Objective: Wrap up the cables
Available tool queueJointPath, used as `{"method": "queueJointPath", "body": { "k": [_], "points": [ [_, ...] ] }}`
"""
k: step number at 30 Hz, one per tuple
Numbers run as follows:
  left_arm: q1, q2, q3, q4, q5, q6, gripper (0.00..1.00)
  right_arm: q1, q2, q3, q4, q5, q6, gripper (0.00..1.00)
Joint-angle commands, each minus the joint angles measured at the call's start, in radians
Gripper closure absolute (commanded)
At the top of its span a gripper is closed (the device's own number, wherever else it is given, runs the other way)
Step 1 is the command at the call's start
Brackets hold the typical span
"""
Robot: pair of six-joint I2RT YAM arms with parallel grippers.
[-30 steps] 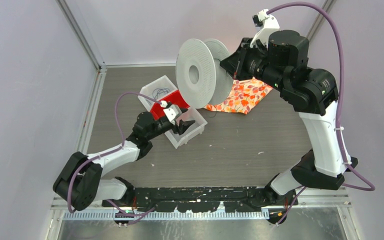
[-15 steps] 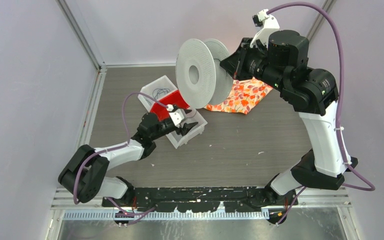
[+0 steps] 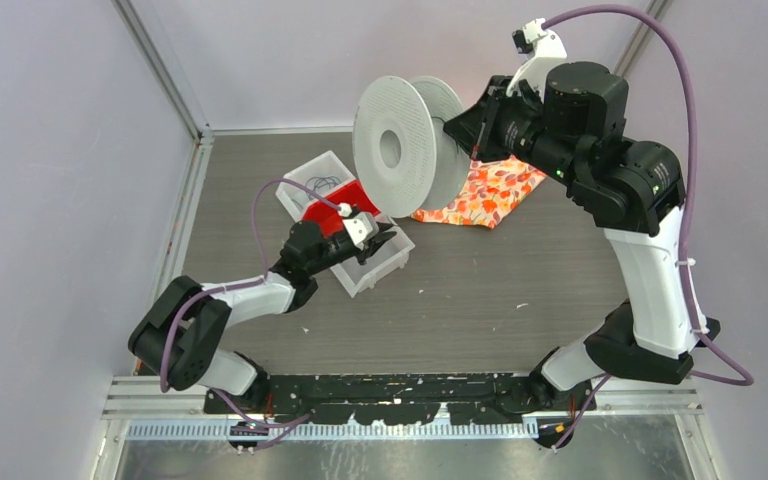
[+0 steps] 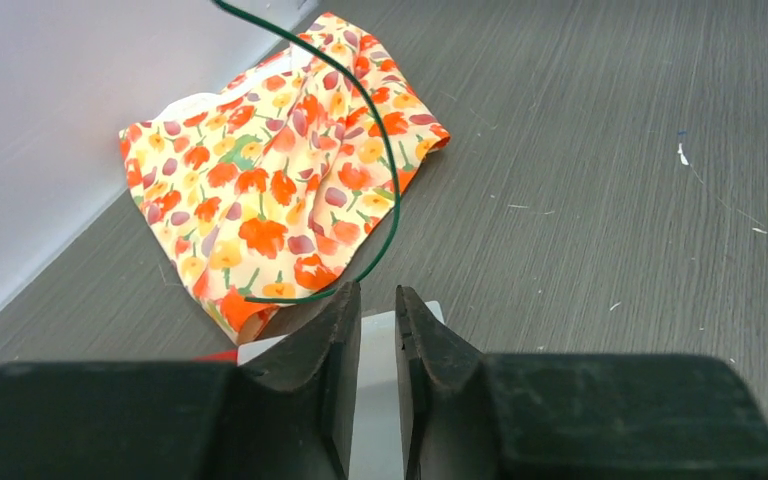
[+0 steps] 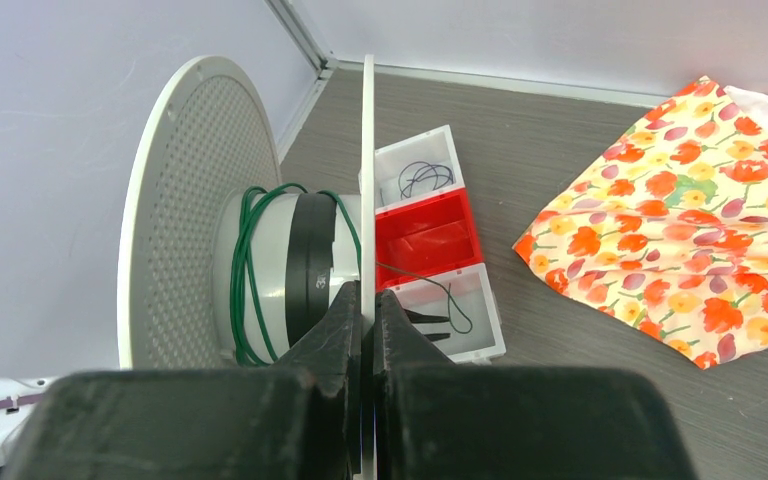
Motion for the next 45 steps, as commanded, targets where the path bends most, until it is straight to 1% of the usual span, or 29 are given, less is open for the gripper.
{"method": "queueJointPath", "body": {
  "k": [1, 10, 15, 20, 24, 29, 31, 35, 39, 40, 43, 45],
  "points": [
    [-0.008, -0.005, 0.028, 0.081, 0.019, 0.001, 0.76, 0.0, -0.044, 0.013, 0.122, 0.003, 0.015, 1.0],
    [-0.008, -0.024, 0.024, 0.071, 0.008, 0.028, 0.63, -0.001, -0.035, 0.013, 0.125, -0.004, 0.017, 1.0],
    [-0.009, -0.06, 0.014, 0.057, -0.002, 0.046, 0.62, -0.001, -0.033, 0.014, 0.124, -0.003, 0.017, 1.0],
    [-0.01, -0.076, 0.017, 0.039, 0.004, 0.058, 0.6, 0.0, -0.027, 0.015, 0.127, -0.012, 0.02, 1.0],
    [-0.009, -0.061, 0.027, 0.025, 0.033, 0.058, 0.56, -0.001, -0.027, 0.018, 0.132, -0.016, 0.024, 1.0],
    [-0.009, -0.029, 0.036, 0.016, 0.072, 0.042, 0.56, -0.001, -0.032, 0.018, 0.133, -0.02, 0.027, 1.0],
    [-0.01, -0.02, 0.039, 0.017, 0.071, 0.04, 0.6, -0.001, -0.032, 0.019, 0.133, -0.02, 0.029, 1.0],
    [-0.009, -0.009, 0.051, 0.021, 0.064, 0.038, 0.8, -0.001, -0.036, 0.017, 0.132, -0.02, 0.03, 1.0],
    [-0.009, -0.005, 0.061, 0.022, 0.063, 0.032, 0.98, 0.0, -0.038, 0.016, 0.134, -0.018, 0.031, 1.0],
    [-0.009, -0.007, 0.061, 0.022, 0.061, 0.028, 0.99, 0.0, -0.039, 0.014, 0.134, -0.012, 0.03, 1.0],
    [-0.009, -0.026, 0.053, 0.021, 0.045, -0.016, 1.0, -0.001, -0.043, 0.001, 0.134, 0.031, 0.025, 1.0],
    [-0.01, -0.064, 0.036, 0.013, 0.047, -0.091, 1.0, 0.0, -0.048, -0.024, 0.134, 0.111, 0.016, 1.0]
  ]
}}
